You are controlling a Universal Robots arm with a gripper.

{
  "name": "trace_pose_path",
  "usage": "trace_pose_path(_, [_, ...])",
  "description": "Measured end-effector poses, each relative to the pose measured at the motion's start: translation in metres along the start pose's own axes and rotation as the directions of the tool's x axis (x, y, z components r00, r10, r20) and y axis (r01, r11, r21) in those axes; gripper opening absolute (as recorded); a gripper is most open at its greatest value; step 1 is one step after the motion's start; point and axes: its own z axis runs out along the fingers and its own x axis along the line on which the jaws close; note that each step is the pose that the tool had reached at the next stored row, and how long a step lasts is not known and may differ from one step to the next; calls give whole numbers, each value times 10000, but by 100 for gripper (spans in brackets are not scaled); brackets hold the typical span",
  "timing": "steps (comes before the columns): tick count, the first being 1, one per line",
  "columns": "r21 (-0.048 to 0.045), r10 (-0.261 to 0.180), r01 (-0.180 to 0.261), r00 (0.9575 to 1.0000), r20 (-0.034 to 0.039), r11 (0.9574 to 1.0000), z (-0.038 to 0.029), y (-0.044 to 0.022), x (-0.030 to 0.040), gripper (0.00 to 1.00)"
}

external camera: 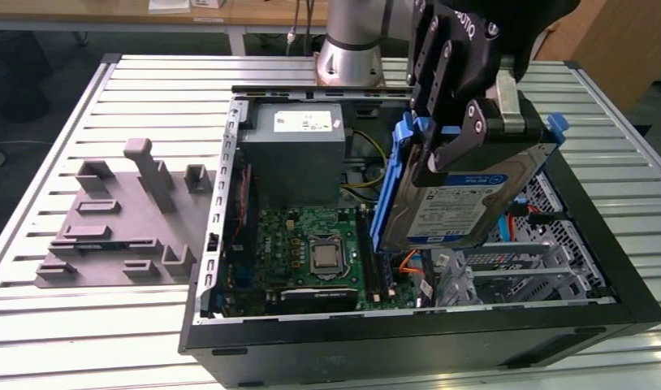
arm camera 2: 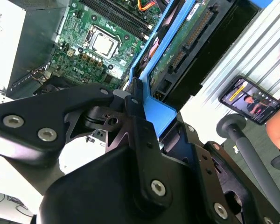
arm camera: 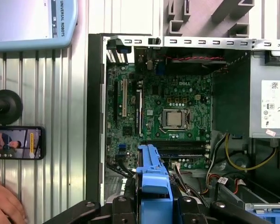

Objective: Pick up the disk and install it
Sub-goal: 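Insert the disk into the insertion slot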

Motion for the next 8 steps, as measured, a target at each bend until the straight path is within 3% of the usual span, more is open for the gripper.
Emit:
trace_pose_path(5, [0,9,-9,10000,3,10000,18,-17,37,36])
trace_pose_path(8, [0,14,-14,10000,2,10000,36,-65,48,36])
